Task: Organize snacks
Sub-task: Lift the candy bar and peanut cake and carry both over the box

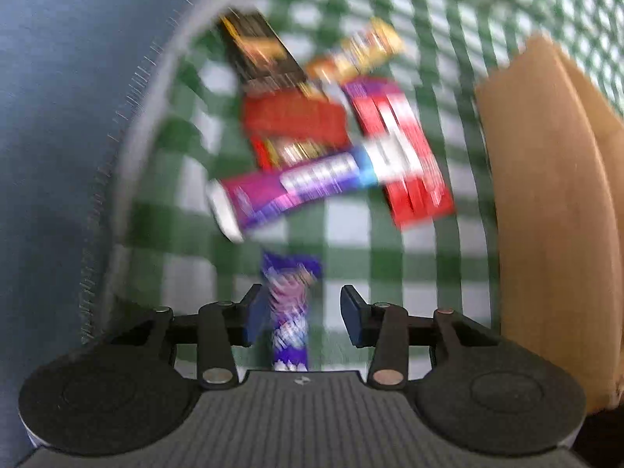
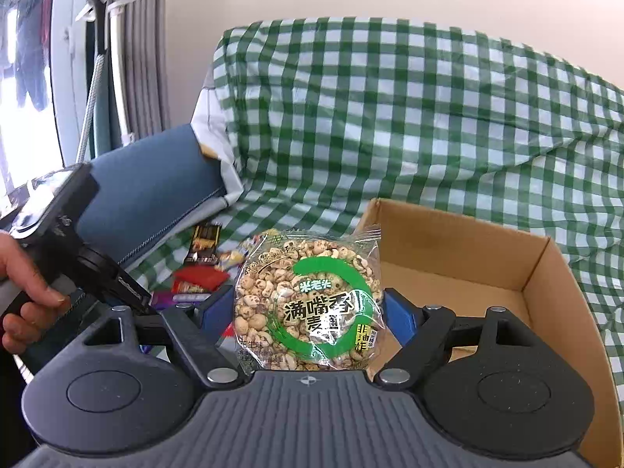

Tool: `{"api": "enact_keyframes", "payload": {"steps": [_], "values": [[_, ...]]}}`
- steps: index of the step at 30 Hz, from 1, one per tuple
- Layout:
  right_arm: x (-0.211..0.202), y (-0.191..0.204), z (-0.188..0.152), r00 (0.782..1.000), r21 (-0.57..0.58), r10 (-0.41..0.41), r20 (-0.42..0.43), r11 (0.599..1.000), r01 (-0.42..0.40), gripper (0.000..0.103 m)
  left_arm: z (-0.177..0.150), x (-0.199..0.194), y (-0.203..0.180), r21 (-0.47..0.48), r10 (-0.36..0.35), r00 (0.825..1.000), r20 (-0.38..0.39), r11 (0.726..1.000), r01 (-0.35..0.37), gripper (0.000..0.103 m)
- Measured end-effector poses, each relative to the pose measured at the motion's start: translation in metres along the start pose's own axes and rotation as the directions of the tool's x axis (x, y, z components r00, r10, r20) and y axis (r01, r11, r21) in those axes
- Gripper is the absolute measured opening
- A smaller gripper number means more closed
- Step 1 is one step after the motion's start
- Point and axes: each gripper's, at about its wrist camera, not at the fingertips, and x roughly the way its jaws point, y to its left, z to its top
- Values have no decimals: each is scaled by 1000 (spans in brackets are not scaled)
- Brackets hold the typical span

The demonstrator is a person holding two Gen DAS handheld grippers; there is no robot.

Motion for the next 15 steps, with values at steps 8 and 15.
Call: {"api": "enact_keyframes", "payload": {"steps": [8,15], "values": [[1,0,1,1000,-18,13,0,1000,-13,82,-6,-13,-16,100,58,993,107,993,-69,16],[-6,-13,4,999,16,-33,18,999,33,82,-6,-44,-26,84,-20,962,272,997,-3,16]]}}
